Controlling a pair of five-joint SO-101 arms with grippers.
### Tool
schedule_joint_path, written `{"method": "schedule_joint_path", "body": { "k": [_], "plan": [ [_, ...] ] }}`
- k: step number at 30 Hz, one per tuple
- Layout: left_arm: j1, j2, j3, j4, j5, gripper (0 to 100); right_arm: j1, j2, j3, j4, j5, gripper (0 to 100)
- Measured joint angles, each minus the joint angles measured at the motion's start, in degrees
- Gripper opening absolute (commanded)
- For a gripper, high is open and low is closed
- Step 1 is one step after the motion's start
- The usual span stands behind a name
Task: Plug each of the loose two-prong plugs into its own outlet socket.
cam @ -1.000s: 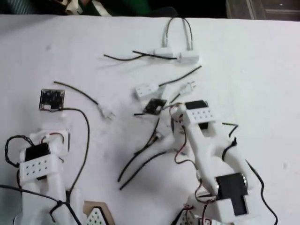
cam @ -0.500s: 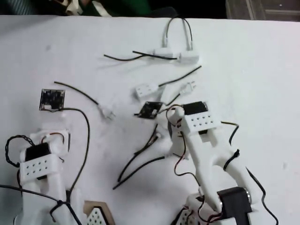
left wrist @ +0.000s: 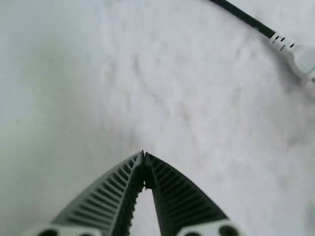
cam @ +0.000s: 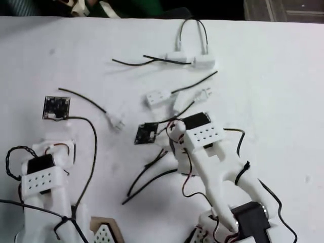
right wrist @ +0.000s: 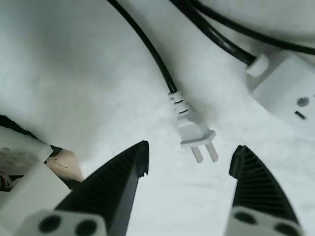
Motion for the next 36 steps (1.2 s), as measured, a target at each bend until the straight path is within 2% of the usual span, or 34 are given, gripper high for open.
{"method": "schedule_joint_path", "body": {
  "k": [9, 12, 18, 29, 33, 36],
  "plan": [
    [0.00, 0.00, 0.00, 0.00, 0.00, 3, -1.67, 13.63, -2.90, -3.25, 0.26, 26.0],
    [0.00, 0.00, 0.00, 0.00, 0.00, 3, -2.37, 17.93, -4.57, -3.43, 0.26, 20.0],
    [0.00, 0.00, 0.00, 0.00, 0.00, 3, -1.93, 21.71, -6.51, -3.96, 0.26, 1.3],
    [0.00, 0.00, 0.00, 0.00, 0.00, 3, -1.58, 20.75, -5.54, -0.97, 0.18, 1.7],
    [0.00, 0.00, 0.00, 0.00, 0.00, 3, 3.08, 15.21, -5.54, -3.16, 0.18, 1.7],
    [0.00, 0.00, 0.00, 0.00, 0.00, 3, 8.18, 12.57, -5.54, -8.88, -3.08, 1.7]
  ]
}}
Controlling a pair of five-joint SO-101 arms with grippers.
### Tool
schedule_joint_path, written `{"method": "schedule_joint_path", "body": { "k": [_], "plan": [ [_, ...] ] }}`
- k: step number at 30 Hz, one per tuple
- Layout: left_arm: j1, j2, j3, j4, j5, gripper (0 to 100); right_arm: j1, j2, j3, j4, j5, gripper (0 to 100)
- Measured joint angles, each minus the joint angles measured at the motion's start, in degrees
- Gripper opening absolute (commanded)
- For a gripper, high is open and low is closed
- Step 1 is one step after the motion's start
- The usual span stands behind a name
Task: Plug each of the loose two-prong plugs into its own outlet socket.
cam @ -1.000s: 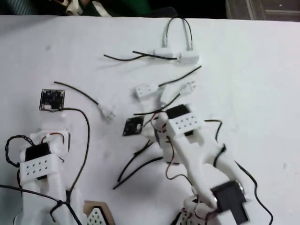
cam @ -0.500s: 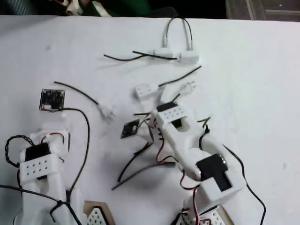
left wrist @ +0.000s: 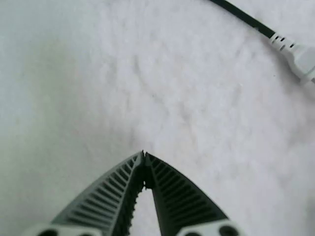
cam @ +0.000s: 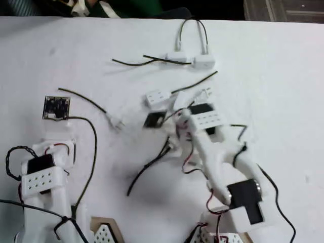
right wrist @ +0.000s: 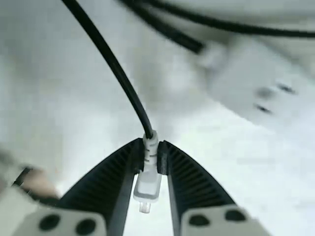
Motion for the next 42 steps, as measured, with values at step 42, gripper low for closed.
{"method": "schedule_joint_path", "body": {
  "k": [42],
  "plan": [
    [0.00, 0.00, 0.00, 0.00, 0.00, 3, 14.95, 9.23, -2.55, -8.70, -25.23, 10.1]
  ]
}}
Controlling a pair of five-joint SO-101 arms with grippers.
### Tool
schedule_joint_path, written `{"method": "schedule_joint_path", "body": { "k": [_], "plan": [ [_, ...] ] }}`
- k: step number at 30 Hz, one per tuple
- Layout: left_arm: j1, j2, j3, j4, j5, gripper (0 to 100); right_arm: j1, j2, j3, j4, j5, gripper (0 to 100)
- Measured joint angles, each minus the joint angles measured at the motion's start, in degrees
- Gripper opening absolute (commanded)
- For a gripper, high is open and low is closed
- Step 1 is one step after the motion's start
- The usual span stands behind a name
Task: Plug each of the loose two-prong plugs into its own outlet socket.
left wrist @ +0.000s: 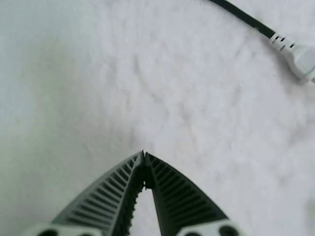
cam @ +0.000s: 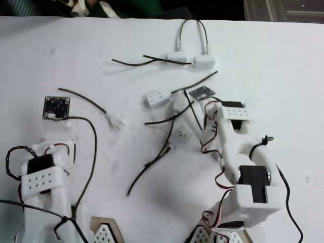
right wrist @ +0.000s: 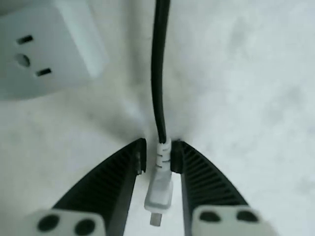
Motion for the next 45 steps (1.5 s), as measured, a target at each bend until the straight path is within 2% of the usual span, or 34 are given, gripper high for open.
{"method": "schedule_joint_path", "body": {
  "k": [9, 22, 29, 36, 45],
  "plan": [
    [0.00, 0.00, 0.00, 0.00, 0.00, 3, 0.09, 0.88, -7.65, 11.25, 0.09, 10.2],
    [0.00, 0.00, 0.00, 0.00, 0.00, 3, 0.18, 7.03, -9.93, 11.78, 0.79, 10.2],
    [0.00, 0.00, 0.00, 0.00, 0.00, 3, 2.46, 7.47, -11.69, 11.96, 1.32, 10.1],
    [0.00, 0.00, 0.00, 0.00, 0.00, 3, 3.69, 7.47, -11.69, 18.81, 4.40, 10.1],
    [0.00, 0.00, 0.00, 0.00, 0.00, 3, 3.69, 7.47, -11.69, 19.78, 4.92, 10.1]
  ]
}}
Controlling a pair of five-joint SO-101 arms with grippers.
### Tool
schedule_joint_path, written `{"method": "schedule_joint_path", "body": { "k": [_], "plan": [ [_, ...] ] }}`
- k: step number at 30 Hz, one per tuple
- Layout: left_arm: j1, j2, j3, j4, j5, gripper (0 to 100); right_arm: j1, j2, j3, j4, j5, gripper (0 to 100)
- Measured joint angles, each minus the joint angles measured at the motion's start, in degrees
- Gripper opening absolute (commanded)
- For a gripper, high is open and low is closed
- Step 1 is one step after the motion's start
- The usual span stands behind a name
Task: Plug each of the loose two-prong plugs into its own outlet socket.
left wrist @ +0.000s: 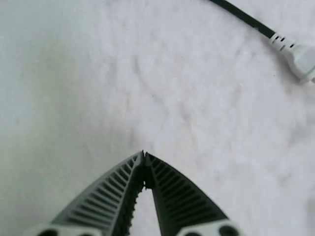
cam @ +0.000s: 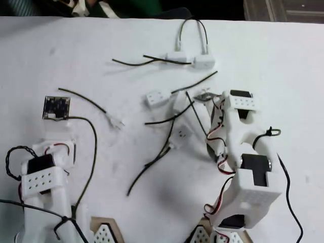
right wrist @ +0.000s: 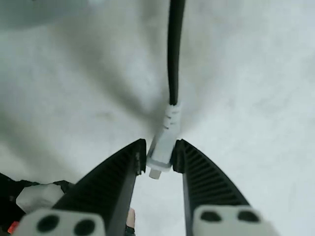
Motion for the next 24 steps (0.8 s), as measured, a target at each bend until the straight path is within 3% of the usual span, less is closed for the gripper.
{"method": "schedule_joint_path", "body": {
  "k": [6, 13, 19, 24],
  "plan": [
    [0.00, 0.00, 0.00, 0.00, 0.00, 3, 0.09, 3.87, -0.70, 0.00, 0.00, 0.9],
    [0.00, 0.00, 0.00, 0.00, 0.00, 3, 0.44, 4.40, -2.29, 0.79, -0.09, 1.7],
    [0.00, 0.00, 0.00, 0.00, 0.00, 3, 0.35, -7.03, -2.29, 8.35, 0.00, 1.7],
    [0.00, 0.00, 0.00, 0.00, 0.00, 3, 2.02, -21.71, 0.62, 8.88, 0.00, 1.7]
  ]
}}
